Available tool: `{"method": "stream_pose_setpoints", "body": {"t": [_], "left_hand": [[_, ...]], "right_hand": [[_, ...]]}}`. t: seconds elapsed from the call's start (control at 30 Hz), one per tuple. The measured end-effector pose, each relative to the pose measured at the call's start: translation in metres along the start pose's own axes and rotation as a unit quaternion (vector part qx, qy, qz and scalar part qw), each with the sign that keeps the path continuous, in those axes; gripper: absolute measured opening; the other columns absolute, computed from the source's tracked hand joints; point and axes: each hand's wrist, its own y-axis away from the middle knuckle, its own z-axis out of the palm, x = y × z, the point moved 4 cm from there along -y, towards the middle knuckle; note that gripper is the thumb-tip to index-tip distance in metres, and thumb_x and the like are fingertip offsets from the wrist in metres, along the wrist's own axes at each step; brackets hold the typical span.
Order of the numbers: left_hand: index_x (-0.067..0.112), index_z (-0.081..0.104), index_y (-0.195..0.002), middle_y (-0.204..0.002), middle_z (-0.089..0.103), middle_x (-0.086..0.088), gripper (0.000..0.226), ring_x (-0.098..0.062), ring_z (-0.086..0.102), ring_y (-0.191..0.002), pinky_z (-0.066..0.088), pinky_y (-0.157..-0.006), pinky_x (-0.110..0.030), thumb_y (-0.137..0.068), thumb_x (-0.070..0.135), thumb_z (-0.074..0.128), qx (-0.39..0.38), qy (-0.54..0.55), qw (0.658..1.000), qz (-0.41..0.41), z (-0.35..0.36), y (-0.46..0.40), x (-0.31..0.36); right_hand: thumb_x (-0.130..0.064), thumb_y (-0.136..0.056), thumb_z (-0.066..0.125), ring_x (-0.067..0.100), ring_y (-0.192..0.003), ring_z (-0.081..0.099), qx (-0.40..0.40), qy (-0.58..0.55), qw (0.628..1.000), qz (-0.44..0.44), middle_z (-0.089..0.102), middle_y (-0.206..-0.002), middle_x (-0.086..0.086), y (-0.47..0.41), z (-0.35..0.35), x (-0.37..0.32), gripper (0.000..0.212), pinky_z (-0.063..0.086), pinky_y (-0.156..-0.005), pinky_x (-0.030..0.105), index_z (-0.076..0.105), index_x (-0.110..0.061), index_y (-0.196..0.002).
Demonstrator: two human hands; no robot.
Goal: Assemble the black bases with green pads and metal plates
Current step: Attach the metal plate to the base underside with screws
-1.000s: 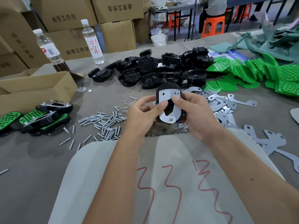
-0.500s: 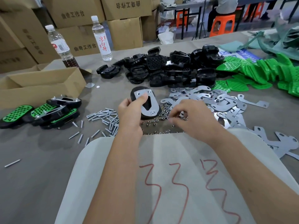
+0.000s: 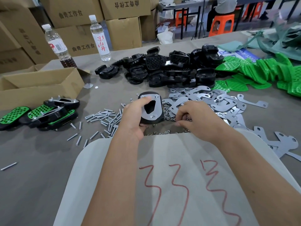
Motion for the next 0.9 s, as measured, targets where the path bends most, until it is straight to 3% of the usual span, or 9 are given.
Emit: {"method": "stream_pose_setpoints", "body": {"t": [0.1,0.17,0.23,0.37,0.43,0.53,0.63,0.73,0.9], "left_hand": [[0.015,0.072,-0.091,-0.076,0.074,0.0,0.01,-0.015,0.067,-0.057,0.041,-0.041,-0.017,-0.093,0.018,0.062,-0.009,-0.002,1.0,-0.001,0.002,0.0,0.0],[0.017,0.068,-0.085,-0.068,0.069,0.004,0.012,-0.01,0.059,-0.049,0.026,-0.037,-0.017,-0.094,0.017,0.059,-0.011,-0.026,1.0,-0.006,0.003,0.001,-0.001],[0.017,0.065,-0.082,-0.062,0.065,0.005,0.015,-0.008,0.052,-0.044,0.022,-0.035,-0.017,-0.095,0.017,0.058,-0.018,-0.064,0.998,-0.01,0.005,0.001,-0.003],[0.015,0.065,-0.089,-0.073,0.065,-0.002,0.007,-0.011,0.053,-0.046,0.027,-0.037,-0.015,-0.095,0.017,0.061,-0.033,-0.125,0.992,0.003,0.009,0.002,-0.006],[0.015,0.065,-0.092,-0.075,0.066,-0.003,0.003,-0.012,0.058,-0.048,0.032,-0.038,-0.013,-0.094,0.016,0.063,-0.041,-0.143,0.989,0.018,0.012,0.002,-0.007],[0.017,0.058,-0.076,-0.062,0.062,0.002,0.019,-0.012,0.053,-0.044,0.028,-0.037,-0.014,-0.094,0.014,0.065,-0.054,-0.168,0.984,0.037,0.015,0.002,-0.007],[0.018,0.058,-0.074,-0.061,0.061,0.003,0.022,-0.011,0.05,-0.045,0.024,-0.036,-0.017,-0.094,0.014,0.066,-0.064,-0.164,0.983,0.041,0.016,0.001,-0.009],[0.02,0.058,-0.07,-0.06,0.061,0.003,0.026,-0.011,0.049,-0.044,0.025,-0.036,-0.017,-0.094,0.015,0.066,-0.058,-0.155,0.985,0.044,0.015,0.0,-0.01],[0.017,0.058,-0.076,-0.067,0.065,0.001,0.019,-0.016,0.059,-0.053,0.039,-0.044,-0.019,-0.093,0.017,0.067,-0.041,-0.147,0.987,0.045,0.014,-0.001,-0.011]], "right_hand": [[-0.016,-0.091,0.078,0.007,-0.078,0.056,0.007,-0.005,1.0,0.0,0.062,-0.083,-0.004,0.0,0.001,-0.002,0.009,0.036,-0.066,0.01,0.074,-0.013,-0.084],[-0.013,-0.092,0.077,0.002,-0.069,0.055,0.052,-0.08,0.995,0.015,0.061,-0.077,-0.007,0.001,-0.001,-0.002,0.009,0.038,-0.064,0.009,0.073,-0.014,-0.083],[-0.012,-0.092,0.077,-0.001,-0.063,0.054,0.126,-0.187,0.974,0.033,0.063,-0.072,-0.009,0.001,-0.007,0.0,0.015,0.043,-0.062,0.009,0.071,-0.02,-0.08],[-0.012,-0.092,0.076,0.003,-0.073,0.06,0.21,-0.262,0.942,0.028,0.069,-0.078,-0.014,0.001,-0.012,-0.002,0.021,0.049,-0.071,0.015,0.07,-0.029,-0.081],[-0.011,-0.092,0.076,0.005,-0.076,0.061,0.209,-0.258,0.943,0.008,0.068,-0.08,-0.015,0.001,-0.008,-0.007,0.02,0.05,-0.074,0.019,0.07,-0.028,-0.084],[-0.005,-0.09,0.076,0.004,-0.071,0.058,0.212,-0.228,0.95,-0.019,0.066,-0.078,-0.014,0.001,-0.004,-0.01,0.019,0.046,-0.068,0.013,0.071,-0.022,-0.085],[-0.006,-0.09,0.077,0.008,-0.074,0.059,0.217,-0.222,0.951,-0.013,0.068,-0.08,-0.008,0.001,-0.003,-0.007,0.014,0.044,-0.068,0.011,0.074,-0.019,-0.086],[-0.01,-0.091,0.077,0.009,-0.075,0.061,0.218,-0.24,0.946,0.0,0.069,-0.078,-0.015,0.001,-0.004,-0.004,0.014,0.046,-0.068,0.013,0.074,-0.022,-0.087],[-0.006,-0.091,0.076,0.012,-0.069,0.064,0.21,-0.279,0.937,-0.004,0.067,-0.076,-0.016,0.002,-0.004,-0.004,0.016,0.051,-0.062,0.018,0.074,-0.021,-0.087]]}}
